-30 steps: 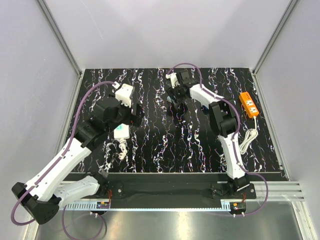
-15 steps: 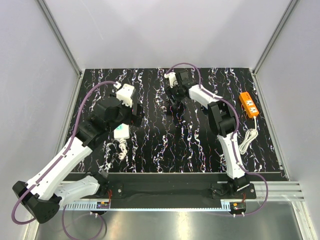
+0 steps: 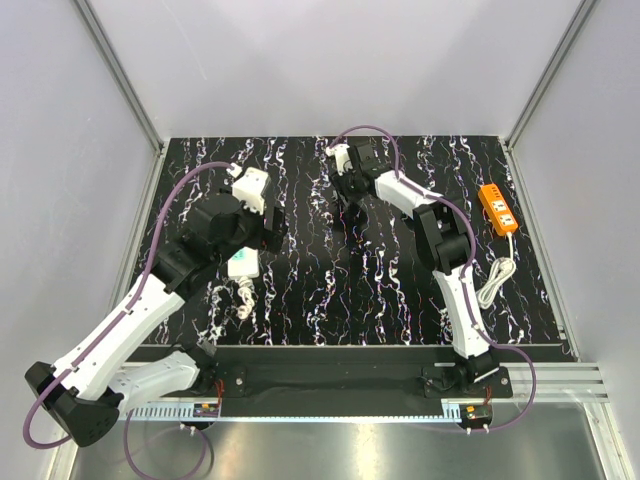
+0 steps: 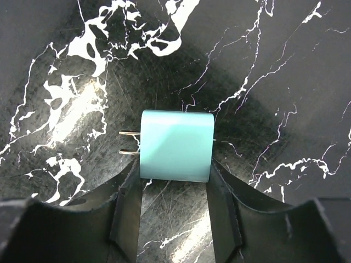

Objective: Insert the plug

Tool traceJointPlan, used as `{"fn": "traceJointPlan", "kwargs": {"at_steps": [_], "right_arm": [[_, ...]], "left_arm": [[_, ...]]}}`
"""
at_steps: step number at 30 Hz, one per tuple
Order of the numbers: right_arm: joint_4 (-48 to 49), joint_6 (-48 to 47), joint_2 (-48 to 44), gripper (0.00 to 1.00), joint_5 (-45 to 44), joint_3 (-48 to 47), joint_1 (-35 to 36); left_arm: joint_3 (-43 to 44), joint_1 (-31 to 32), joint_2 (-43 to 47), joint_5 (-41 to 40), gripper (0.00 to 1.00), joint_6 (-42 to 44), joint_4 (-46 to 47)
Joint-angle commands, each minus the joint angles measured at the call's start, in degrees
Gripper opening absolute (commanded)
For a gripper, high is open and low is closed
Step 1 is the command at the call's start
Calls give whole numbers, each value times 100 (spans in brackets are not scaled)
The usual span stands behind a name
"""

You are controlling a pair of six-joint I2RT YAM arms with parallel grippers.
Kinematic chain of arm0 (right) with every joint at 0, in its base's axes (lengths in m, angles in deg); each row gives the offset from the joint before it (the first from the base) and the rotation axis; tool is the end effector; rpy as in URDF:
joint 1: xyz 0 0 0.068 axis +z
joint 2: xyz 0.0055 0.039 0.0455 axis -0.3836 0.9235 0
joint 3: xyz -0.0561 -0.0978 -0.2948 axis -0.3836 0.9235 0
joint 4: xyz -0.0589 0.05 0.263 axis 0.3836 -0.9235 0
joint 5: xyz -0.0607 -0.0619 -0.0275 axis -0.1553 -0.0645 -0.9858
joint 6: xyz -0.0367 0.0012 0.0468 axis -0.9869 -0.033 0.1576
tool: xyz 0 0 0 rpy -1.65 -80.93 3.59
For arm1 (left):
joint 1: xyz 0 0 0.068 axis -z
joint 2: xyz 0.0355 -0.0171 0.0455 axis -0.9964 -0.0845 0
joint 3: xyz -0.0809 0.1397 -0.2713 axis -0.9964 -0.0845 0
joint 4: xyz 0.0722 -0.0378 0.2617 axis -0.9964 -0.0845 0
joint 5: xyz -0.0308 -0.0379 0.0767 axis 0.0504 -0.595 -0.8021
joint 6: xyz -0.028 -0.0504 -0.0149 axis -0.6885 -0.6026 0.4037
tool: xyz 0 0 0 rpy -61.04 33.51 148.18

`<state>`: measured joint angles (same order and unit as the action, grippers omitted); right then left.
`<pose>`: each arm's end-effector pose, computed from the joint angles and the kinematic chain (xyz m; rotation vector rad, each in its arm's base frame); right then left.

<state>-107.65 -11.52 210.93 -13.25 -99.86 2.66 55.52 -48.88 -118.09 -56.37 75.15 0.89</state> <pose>0.5261 0.2538 0.1711 -0.8787 2.2551 0.2345 0.1717 -0.1177 0.4023 0.4212 1.9719 -0.3216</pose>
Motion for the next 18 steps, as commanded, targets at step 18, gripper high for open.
{"fn": "traceJointPlan", "kwargs": {"at_steps": [18], "right_arm": [[2531, 824, -6474, 0, 2285, 5712, 1310]], "left_arm": [[659, -938, -355, 3401, 76, -2032, -193]]}}
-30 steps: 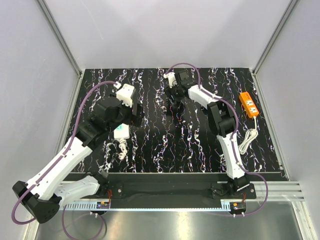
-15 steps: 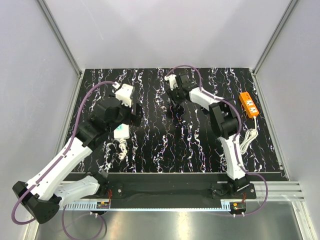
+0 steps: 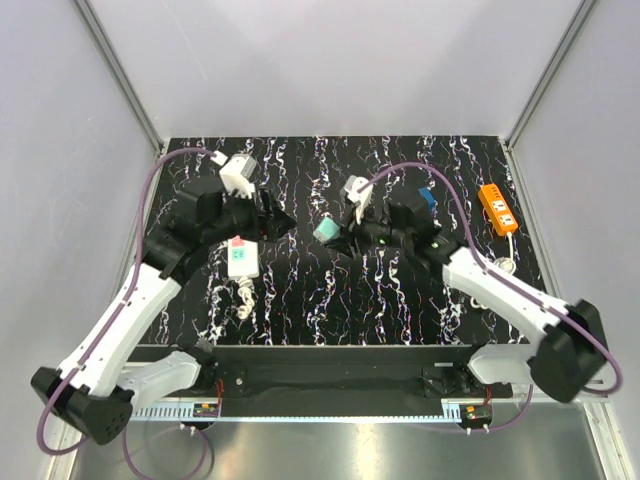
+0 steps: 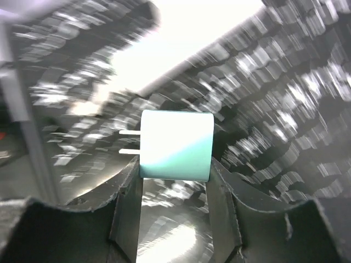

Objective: Insert the plug

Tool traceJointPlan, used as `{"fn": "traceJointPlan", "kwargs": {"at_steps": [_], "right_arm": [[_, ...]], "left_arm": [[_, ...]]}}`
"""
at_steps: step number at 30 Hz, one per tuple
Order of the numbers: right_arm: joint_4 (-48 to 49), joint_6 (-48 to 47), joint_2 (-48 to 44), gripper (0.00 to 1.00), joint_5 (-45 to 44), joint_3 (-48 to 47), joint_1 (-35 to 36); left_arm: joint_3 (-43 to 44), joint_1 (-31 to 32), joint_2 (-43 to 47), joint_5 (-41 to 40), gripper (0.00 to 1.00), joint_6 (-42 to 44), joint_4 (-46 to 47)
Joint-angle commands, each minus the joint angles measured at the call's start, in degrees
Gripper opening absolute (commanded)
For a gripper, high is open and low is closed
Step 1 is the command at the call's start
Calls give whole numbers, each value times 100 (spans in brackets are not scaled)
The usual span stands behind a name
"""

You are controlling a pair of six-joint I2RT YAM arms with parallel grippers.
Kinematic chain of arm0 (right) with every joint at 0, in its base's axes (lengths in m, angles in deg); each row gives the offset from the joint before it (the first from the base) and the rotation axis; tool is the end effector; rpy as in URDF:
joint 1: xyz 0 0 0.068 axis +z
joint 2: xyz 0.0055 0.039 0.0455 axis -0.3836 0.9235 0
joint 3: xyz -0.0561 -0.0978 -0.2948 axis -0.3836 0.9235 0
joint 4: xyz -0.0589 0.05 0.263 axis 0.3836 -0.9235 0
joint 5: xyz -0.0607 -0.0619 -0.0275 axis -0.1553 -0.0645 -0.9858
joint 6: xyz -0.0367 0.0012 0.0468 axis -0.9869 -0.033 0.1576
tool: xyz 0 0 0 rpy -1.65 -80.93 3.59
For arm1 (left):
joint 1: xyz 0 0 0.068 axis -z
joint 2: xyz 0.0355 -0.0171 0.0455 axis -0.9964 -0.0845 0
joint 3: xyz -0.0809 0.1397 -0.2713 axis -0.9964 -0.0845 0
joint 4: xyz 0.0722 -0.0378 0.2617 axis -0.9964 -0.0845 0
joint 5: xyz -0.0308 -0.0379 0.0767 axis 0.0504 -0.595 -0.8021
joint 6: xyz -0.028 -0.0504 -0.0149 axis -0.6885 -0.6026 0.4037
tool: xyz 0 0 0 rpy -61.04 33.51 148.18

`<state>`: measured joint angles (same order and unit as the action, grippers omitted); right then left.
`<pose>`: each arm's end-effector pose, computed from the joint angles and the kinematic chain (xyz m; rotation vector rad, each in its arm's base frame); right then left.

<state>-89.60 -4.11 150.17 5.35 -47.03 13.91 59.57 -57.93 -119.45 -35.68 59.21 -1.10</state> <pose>0.2459 0.2052 0.3450 -1.0170 1.7237 0.7711 0.1829 -0.1041 0.4195 0.2238 2.0556 -0.7525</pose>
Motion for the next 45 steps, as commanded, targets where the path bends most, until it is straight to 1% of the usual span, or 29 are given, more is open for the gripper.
{"fn": "traceJointPlan", "kwargs": {"at_steps": [1, 3, 7, 10, 11, 13, 20, 23, 24, 25, 26, 27, 28, 29, 31, 33, 34, 36, 37, 39, 40, 43, 45], "right_arm": [[752, 83, -669, 0, 434, 492, 246], [692, 83, -891, 0, 478, 590, 291], [595, 65, -1295, 0, 426, 721, 431], [594, 65, -1401, 0, 408, 792, 510], [595, 74, -1402, 0, 408, 809, 554], [595, 74, -1411, 0, 347, 801, 598], [542, 4, -1367, 0, 197, 783, 730], [445, -58, -1340, 0, 127, 757, 765], [445, -84, -1349, 0, 75, 765, 783], [445, -93, -1375, 0, 31, 766, 783], [445, -110, -1393, 0, -5, 792, 792], [436, -110, -1402, 0, -118, 792, 792], [410, -110, -1428, 3, -189, 792, 792], [410, -84, -1445, 5, -251, 801, 792], [419, 47, -1524, 19, -347, 809, 792], [419, 257, -1568, 37, -392, 810, 792], [410, 320, -1612, 43, -366, 818, 792], [410, 539, -1656, 60, -365, 871, 783], [419, 618, -1691, 71, -374, 888, 792], [419, 855, -1727, 78, -392, 967, 792], [236, 926, -1779, 84, -418, 994, 792], [199, 1225, -1954, 88, -401, 1090, 792], [182, 1480, -2087, 90, -392, 1108, 792]], "left_arm": [[308, -33, -342, 1517, 75, -500, 15], [361, -33, -431, 1877, 74, -640, 50], [352, -33, -537, 2221, 73, -887, 225], [89, -24, -607, 2730, 71, -1308, 725], [-51, -15, -651, 3028, 71, -1440, 1040], [-148, 28, -765, 3197, 66, -1695, 1262], [-281, 354, -1108, 3084, 65, -1643, 1325], [-281, 468, -1319, 3048, 60, -1573, 1342], [-272, 477, -1363, 3066, 49, -1530, 1325], [-272, 486, -1424, 3066, 42, -1503, 1333], [-272, 486, -1451, 3075, 29, -1477, 1333], [-272, 486, -1460, 3075, 8, -1407, 1333], [-281, 494, -1469, 3066, 0, -1363, 1333], [-289, 486, -1460, 3083, 0, -1310, 1342], [-368, 495, -1442, 3136, 0, -1222, 1482], [-412, 495, -1460, 3346, 0, -1186, 1649], [-439, 495, -1495, 3425, 0, -1195, 1806], [-439, 495, -1530, 3575, 0, -1274, 1948], [-448, 495, -1539, 3611, 0, -1309, 2123], [-448, 495, -1513, 3637, 0, -1414, 2273], [-474, 495, -1452, 3611, 0, -1458, 2456], [-474, 495, -1355, 3646, 0, -1704, 2940], [-369, 495, -1363, 3699, 0, -1696, 2986]]}}
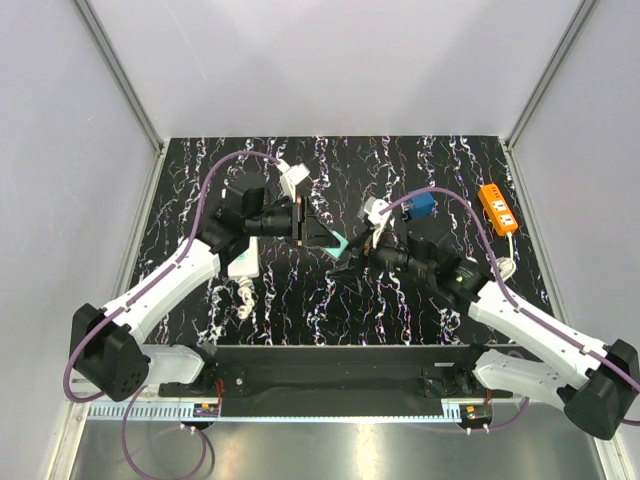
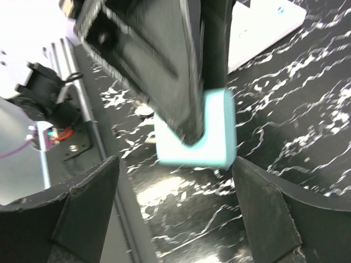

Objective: Insert the plug

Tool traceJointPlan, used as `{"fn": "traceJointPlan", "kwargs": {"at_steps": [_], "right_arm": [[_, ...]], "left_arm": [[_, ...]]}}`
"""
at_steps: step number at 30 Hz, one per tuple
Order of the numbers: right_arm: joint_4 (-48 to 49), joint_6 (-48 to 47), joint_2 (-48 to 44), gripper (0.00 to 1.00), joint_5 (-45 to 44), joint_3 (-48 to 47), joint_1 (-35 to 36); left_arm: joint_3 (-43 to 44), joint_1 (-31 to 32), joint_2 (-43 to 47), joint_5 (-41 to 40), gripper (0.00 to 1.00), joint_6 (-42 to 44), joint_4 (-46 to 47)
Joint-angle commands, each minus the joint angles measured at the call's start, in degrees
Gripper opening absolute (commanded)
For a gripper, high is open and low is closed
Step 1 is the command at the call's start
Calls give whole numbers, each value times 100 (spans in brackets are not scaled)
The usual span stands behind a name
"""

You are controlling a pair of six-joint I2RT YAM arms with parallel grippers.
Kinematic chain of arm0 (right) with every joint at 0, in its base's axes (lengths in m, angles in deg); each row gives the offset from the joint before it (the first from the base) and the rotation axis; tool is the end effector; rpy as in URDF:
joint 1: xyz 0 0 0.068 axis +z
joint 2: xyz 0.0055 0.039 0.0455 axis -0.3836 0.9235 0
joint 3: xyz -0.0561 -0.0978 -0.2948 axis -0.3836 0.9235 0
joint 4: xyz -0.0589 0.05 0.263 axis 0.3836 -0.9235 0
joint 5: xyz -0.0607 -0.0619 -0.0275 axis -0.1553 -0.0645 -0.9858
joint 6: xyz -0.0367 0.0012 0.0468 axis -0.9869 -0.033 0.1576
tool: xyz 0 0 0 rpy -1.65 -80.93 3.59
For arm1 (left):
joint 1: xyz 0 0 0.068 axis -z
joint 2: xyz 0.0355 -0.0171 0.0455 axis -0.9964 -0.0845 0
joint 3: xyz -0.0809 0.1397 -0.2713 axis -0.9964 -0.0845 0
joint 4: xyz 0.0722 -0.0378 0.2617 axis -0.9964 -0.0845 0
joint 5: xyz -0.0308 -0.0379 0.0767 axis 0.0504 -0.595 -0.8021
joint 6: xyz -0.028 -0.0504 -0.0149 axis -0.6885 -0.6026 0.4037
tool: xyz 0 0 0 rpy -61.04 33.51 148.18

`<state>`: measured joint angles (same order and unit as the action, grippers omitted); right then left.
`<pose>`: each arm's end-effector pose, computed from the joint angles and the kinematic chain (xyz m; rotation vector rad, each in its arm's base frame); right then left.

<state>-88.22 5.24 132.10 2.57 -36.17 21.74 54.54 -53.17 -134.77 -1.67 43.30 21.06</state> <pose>0.1579 0.1779 0.3580 -0.9507 1.6380 0.9263 0.2312 -0.1813 0.3696 0.4766 2.1346 -1.5369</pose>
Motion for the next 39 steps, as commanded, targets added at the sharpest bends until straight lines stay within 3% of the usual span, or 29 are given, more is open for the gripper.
{"fn": "traceJointPlan", "kwargs": {"at_steps": [1, 6, 9, 14, 18, 22, 26, 31, 33, 39], "right_arm": [[44, 658, -410, 91, -97, 13, 0], [123, 1317, -745, 96, 53, -13, 0], [465, 1897, -790, 95, 0, -13, 9], [1737, 3265, -772, 86, -280, 249, 0], [3144, 4261, -449, 73, -1088, 628, 9], [3865, 4544, 150, 68, -967, 322, 9], [4498, 4982, 493, 66, -747, 171, 9], [5492, 5308, 529, 62, -1159, 434, 18], [5738, 5396, 555, 55, -1222, 470, 9], [5852, 5537, 766, 51, -967, 286, 9]], "left_arm": [[265, 9, 152, 307, 0, -70, 726], [486, 9, 195, 61, 0, 9, 883], [363, 1, 467, -299, 0, -244, 1436], [47, 0, 845, -1360, 0, -659, 2562], [-436, 9, 1275, -2012, 0, -1045, 3326], [-982, 44, 1548, -2330, 0, -1212, 4081], [-1087, 123, 1768, -2496, 0, -976, 4083], [-1254, 229, 2120, -2875, 0, -808, 4083], [-1281, 282, 2155, -2936, 0, -755, 4057], [-1518, 378, 2225, -3007, 0, -773, 4258]]}}
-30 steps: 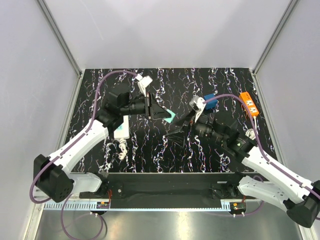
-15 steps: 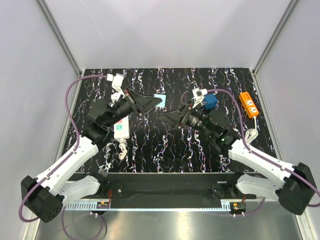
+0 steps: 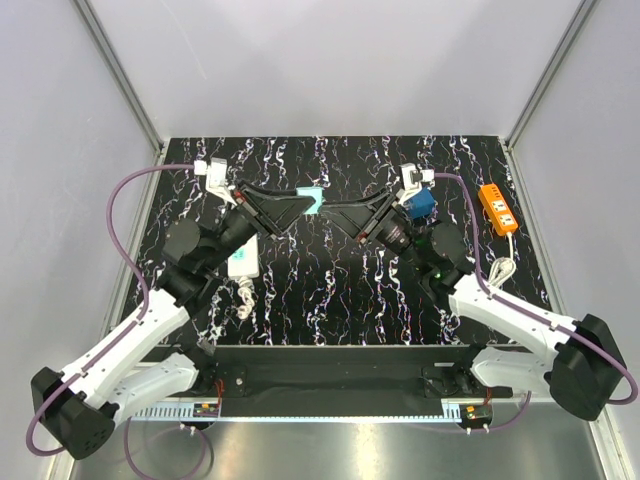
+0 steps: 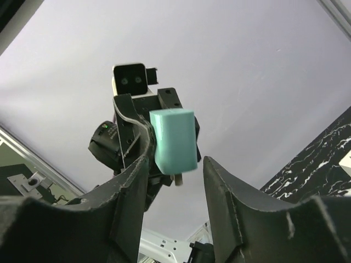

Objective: Insert the plug

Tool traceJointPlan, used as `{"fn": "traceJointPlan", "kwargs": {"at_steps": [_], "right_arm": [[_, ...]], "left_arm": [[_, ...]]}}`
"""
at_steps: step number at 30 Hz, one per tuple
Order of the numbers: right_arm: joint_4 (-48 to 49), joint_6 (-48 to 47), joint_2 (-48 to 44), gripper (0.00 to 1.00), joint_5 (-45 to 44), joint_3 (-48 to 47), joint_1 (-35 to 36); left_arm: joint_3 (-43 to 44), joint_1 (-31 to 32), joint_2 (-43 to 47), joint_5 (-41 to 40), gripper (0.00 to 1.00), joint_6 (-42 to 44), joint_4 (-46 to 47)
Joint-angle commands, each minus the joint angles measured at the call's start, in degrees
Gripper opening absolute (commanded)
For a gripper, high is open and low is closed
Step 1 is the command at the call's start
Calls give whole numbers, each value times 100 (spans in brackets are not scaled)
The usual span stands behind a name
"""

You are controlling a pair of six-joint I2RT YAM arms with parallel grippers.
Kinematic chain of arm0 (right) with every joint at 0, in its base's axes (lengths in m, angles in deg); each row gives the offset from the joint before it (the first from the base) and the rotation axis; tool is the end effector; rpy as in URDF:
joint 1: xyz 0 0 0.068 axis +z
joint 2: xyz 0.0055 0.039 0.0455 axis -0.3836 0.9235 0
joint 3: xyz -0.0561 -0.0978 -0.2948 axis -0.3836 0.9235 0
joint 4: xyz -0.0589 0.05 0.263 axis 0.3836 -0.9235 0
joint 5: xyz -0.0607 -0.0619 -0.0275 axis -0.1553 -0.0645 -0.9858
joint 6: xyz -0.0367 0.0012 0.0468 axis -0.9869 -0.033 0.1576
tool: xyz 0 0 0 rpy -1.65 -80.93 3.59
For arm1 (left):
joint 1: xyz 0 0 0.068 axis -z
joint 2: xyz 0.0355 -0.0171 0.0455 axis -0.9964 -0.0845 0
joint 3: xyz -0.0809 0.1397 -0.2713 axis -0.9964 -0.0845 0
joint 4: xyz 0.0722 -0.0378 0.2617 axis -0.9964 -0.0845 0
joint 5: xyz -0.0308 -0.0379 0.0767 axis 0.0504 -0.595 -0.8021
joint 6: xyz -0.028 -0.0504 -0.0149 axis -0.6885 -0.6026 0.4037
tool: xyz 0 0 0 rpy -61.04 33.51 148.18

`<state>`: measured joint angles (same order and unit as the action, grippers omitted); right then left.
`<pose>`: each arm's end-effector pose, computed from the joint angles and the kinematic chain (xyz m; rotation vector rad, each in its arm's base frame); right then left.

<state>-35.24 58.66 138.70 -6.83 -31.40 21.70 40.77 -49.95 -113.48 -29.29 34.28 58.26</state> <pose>0.1770 0.1868 0.4036 -0.1210 1.2582 1.6666 0.1549 -0.1260 0.4352 0.1702 1.3245 -1.4319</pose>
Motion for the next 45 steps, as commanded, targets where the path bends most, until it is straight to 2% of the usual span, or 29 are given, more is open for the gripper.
{"fn": "traceJointPlan", "kwargs": {"at_steps": [1, 7, 13, 18, 28, 29, 31, 32, 33, 34, 35, 39, 42, 45], "right_arm": [[616, 213, 124, 49, -36, -147, 14], [687, 257, 361, 45, 52, -252, 14], [1082, 512, 502, 37, 114, -121, 40], [1117, 652, 563, 46, 219, -85, 49], [1663, 1127, 713, 41, 483, 47, 75], [1680, 1101, 713, 30, 518, 55, 75], [1785, 1048, 686, 20, 553, 99, 84], [1803, 1004, 677, 7, 553, 117, 84], [1838, 978, 643, 1, 562, 160, 84], [1847, 943, 625, 0, 562, 178, 84], [1847, 908, 599, 0, 562, 204, 84], [1532, 697, 247, 0, 606, 293, 84], [987, 503, 27, 0, 790, 284, 84], [880, 450, -87, 0, 887, 432, 84]], "left_arm": [[-176, 66, 97, -244, 0, 121, 608], [-422, 136, 62, -253, 0, -81, 960], [-458, 145, 123, -297, 0, -72, 996], [-414, 154, 176, -279, 0, -11, 829], [-546, 198, 167, -297, 0, -98, 1031], [-528, 206, 132, -253, 0, -125, 1039], [-458, 224, 106, -218, 0, -125, 952], [-362, 250, 79, -157, 0, -64, 865], [-309, 259, 70, -104, 2, 6, 664], [-239, 285, 79, -77, 10, 68, 522], [-160, 303, 105, -77, 39, 173, 391], [-141, 312, 307, -103, 65, 305, -119], [-45, 312, 422, -60, 66, 481, -689], [-106, 312, 623, -16, 66, 534, -981]]}}
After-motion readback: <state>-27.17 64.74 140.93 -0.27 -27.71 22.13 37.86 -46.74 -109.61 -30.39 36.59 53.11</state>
